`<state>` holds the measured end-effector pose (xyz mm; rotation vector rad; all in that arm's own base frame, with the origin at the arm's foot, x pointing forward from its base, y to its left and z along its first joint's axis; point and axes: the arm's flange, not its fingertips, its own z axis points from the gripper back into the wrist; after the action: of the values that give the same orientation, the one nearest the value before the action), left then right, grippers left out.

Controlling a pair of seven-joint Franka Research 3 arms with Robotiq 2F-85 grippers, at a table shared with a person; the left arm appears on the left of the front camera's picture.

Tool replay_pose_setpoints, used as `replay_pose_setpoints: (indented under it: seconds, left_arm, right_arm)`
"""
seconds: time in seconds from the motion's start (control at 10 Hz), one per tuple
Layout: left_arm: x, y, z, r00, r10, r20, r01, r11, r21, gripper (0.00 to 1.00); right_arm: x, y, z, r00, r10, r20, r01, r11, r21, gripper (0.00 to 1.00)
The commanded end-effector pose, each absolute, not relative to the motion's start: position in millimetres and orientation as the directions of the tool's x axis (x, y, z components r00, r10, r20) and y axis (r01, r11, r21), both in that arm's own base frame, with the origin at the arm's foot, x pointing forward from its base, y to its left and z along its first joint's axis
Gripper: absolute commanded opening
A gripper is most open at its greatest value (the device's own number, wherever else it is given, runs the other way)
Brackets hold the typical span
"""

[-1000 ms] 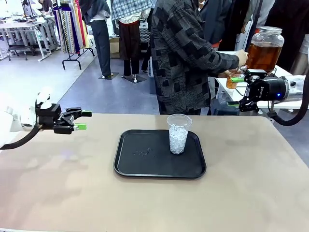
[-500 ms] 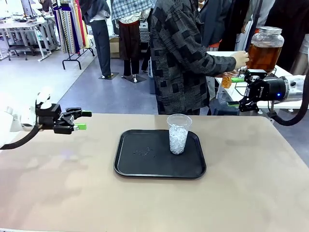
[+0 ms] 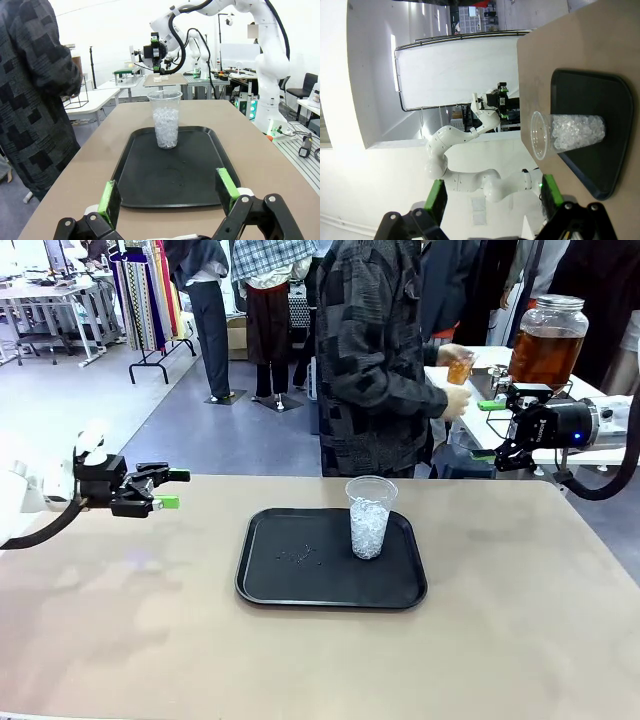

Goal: Pour the drink into the iced cup.
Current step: Pick up the iced cup indicated by the human and present it to them.

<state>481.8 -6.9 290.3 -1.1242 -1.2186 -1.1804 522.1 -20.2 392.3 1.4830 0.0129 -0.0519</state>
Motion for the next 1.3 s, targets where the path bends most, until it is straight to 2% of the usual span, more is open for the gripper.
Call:
replay_pose_setpoints:
  seconds: [0.0, 1.2]
  left_arm:
    - [482.0, -7.4, 292.9, 0.001, -0.042, 0.999, 0.997, 0.072, 0.002, 1.00]
    - [482.0, -7.4, 292.9, 0.001, -0.042, 0.999, 0.997, 0.072, 0.002, 1.00]
  right_arm:
    - [522.8, -19.7, 393.8, 0.999, -0.030, -0.036, 0.039, 0.089, 0.995, 1.00]
    - [522.8, -19.7, 393.8, 0.999, -0.030, -0.036, 0.039, 0.089, 0.995, 1.00]
